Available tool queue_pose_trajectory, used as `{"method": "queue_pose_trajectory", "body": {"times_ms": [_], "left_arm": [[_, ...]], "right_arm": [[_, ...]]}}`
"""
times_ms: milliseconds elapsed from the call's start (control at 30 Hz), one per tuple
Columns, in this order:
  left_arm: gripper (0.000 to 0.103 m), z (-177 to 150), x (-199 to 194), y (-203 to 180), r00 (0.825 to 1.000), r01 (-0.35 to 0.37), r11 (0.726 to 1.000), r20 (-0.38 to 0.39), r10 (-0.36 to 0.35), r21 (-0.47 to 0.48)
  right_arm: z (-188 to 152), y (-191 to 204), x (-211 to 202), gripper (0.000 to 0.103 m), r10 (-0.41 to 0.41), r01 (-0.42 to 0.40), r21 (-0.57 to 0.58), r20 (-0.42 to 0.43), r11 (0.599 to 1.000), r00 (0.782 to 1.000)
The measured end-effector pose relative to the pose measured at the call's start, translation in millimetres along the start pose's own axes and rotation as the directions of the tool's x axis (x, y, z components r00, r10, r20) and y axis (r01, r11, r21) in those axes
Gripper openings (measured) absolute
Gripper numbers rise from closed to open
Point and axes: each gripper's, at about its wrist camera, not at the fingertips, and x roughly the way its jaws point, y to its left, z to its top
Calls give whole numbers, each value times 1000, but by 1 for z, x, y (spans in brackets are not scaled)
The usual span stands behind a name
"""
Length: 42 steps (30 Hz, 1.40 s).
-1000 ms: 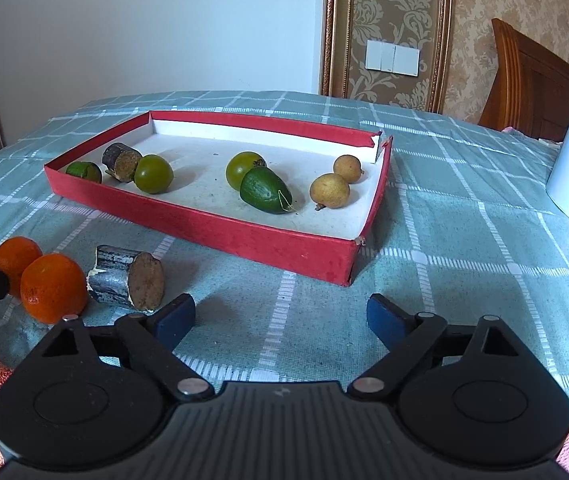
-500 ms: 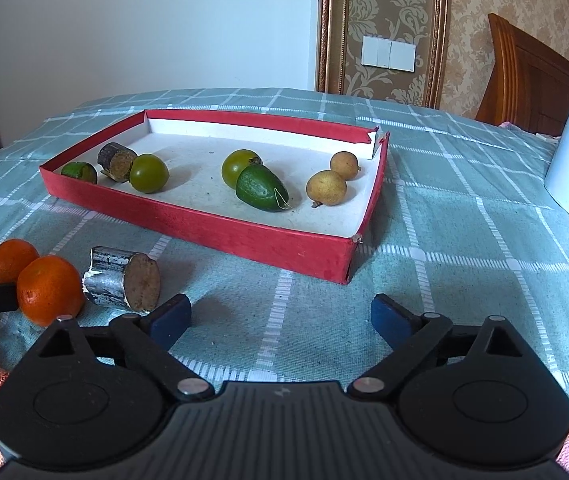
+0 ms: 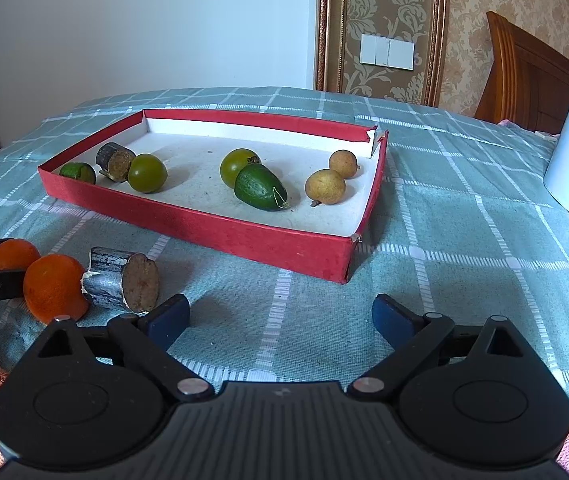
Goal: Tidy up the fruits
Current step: 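Reach the left gripper to the orange tangerine and close on it, then carry the tangerine into the red tray and open the left gripper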
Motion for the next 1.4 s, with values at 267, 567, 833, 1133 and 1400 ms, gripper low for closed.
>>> {"method": "queue_pose_trajectory", "body": {"times_ms": [267,567,833,1133,1400], "left_arm": [[39,8,-16,5,999,-18,999,45,19,-38],[39,42,-10,8,993,-71,997,90,74,-41],[39,82,30,36,984,-138,981,95,152,-138],[39,114,81,63,991,-108,972,49,121,-210],[39,117,119,69,994,-104,965,-4,107,-241]], "right_arm": [[0,0,0,99,0,0,0,0,1000,1000],[0,0,1,100,-2,2,1,-1,1000,1000],[0,0,1,100,-2,2,1,-1,1000,1000],[0,-1,3,102,-2,2,11,-8,1000,1000],[0,1,5,103,-2,2,14,-11,1000,1000]]}}
